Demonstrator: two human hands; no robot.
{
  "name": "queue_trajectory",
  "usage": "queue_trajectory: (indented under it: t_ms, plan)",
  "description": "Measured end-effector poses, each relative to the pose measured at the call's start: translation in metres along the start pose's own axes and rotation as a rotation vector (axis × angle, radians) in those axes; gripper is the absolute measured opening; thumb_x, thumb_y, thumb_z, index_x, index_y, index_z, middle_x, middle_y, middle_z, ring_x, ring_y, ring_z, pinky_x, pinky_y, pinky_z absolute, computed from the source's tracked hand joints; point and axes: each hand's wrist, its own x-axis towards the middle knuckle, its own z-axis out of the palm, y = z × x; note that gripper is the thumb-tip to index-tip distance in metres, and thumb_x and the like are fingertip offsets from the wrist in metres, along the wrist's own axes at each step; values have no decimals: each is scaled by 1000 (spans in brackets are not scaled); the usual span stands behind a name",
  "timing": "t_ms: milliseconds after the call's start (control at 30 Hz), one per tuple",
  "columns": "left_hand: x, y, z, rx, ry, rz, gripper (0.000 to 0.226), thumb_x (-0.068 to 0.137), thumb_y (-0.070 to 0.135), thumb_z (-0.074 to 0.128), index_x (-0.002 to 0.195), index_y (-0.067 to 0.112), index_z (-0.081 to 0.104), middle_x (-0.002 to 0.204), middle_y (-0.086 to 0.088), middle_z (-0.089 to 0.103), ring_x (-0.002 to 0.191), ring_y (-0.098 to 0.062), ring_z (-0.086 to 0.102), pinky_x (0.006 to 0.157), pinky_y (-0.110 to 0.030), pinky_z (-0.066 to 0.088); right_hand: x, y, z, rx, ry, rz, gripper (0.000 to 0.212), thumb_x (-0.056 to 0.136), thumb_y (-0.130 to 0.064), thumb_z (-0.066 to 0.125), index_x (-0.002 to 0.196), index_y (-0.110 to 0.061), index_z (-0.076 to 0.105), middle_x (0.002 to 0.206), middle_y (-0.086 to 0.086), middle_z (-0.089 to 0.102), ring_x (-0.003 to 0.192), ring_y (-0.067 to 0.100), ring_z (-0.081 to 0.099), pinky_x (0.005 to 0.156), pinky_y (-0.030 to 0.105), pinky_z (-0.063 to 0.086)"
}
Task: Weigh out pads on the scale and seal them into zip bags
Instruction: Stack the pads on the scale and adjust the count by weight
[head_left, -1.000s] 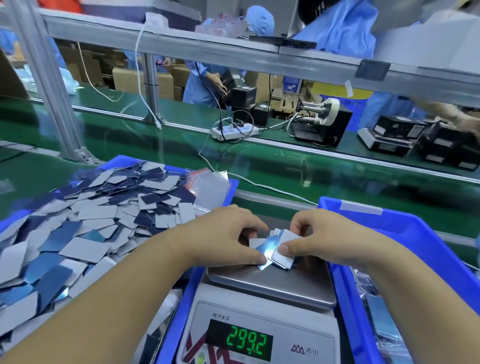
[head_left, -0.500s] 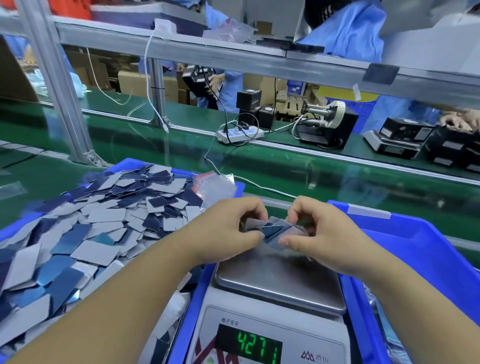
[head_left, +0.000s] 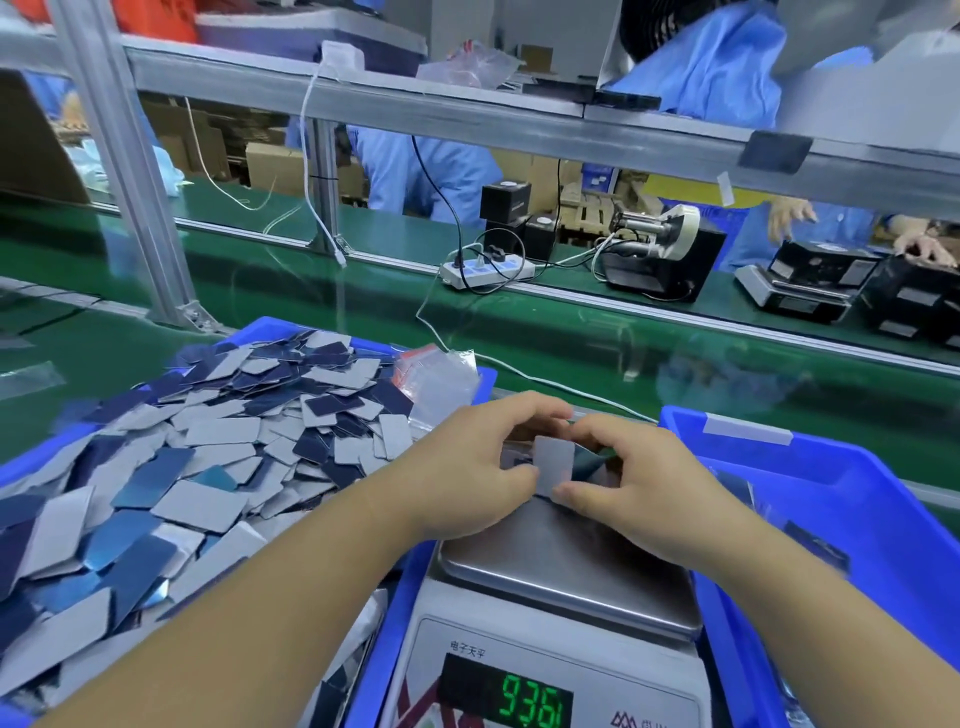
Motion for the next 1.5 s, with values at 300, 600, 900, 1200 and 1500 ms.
queue_trajectory:
  t_ms: [300, 600, 900, 1200, 1500]
  plan:
    - [4, -1, 14, -83, 10, 70, 61, 79, 8, 47, 133, 35, 51, 132, 15, 56, 128, 2, 49, 109, -29, 43, 0, -4, 7, -29, 66, -49, 35, 82, -30, 77, 106, -51, 64, 99, -26, 69, 84, 5, 63, 74, 21, 48]
    - [8, -8, -11, 149, 220, 68, 14, 86, 18, 74, 80, 30, 73, 81, 11, 65, 77, 1, 58, 71, -12, 45, 1, 0, 5, -22, 1, -8, 16, 87, -29, 71, 101, -38, 68, 88, -23, 68, 82, 3, 61, 72, 17, 45]
    - [3, -1, -29, -340, 180, -42, 12, 88, -2, 65, 81, 6, 71, 72, -2, 72, 63, -8, 67, 60, -15, 50, 0, 6, -4, 222, -29, 208, 21, 88, -21, 73, 84, -41, 69, 51, -12, 58, 42, 6, 48, 46, 15, 39]
    - [2, -9, -18, -79, 60, -93, 29, 79, 0, 77, 84, 27, 67, 77, 9, 72, 69, -5, 66, 69, -20, 56, -2, 9, -9, 608, -135, 303, 13, 80, -19, 76, 91, -26, 75, 67, 15, 58, 48, 20, 46, 41, 26, 41]
    - [3, -9, -13, -10, 58, -39, 34, 78, 2, 78, 89, 31, 65, 84, 10, 67, 68, -6, 62, 70, -24, 57, -2, 4, -11, 690, -158, 250, 19, 71, -15, 78, 88, -23, 74, 78, 9, 67, 47, 18, 48, 42, 25, 42]
